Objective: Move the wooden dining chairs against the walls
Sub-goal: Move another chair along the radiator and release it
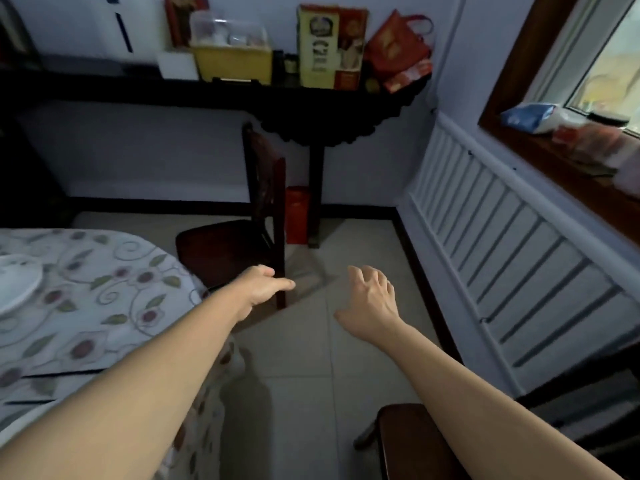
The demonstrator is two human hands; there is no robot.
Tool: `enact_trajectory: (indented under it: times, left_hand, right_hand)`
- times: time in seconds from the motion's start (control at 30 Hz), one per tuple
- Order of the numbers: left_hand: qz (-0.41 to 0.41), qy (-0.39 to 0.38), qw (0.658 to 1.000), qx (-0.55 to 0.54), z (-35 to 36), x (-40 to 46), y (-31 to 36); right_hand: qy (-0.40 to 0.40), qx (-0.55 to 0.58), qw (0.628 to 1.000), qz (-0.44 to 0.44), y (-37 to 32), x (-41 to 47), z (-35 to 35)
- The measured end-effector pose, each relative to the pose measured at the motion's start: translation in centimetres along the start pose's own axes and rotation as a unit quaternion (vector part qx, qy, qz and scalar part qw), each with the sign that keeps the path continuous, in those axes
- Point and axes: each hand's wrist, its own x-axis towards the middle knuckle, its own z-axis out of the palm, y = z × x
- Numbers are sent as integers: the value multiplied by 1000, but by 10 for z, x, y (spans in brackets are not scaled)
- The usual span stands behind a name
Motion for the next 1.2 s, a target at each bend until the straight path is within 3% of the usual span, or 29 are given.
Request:
enact_trajectory:
  times: [0.43, 0.83, 1.2]
  left_hand:
    - [-4, 63, 998, -22, -82, 76, 20]
    - [-6, 102, 994, -41, -116, 274, 144]
    - [-26, 92, 994, -52, -162, 430, 196]
  right_hand:
    - [-11, 5, 997, -82, -80, 128, 3]
    - [6, 10, 989, -145, -102, 381, -29]
    - [-28, 14, 992, -119, -148, 541, -21]
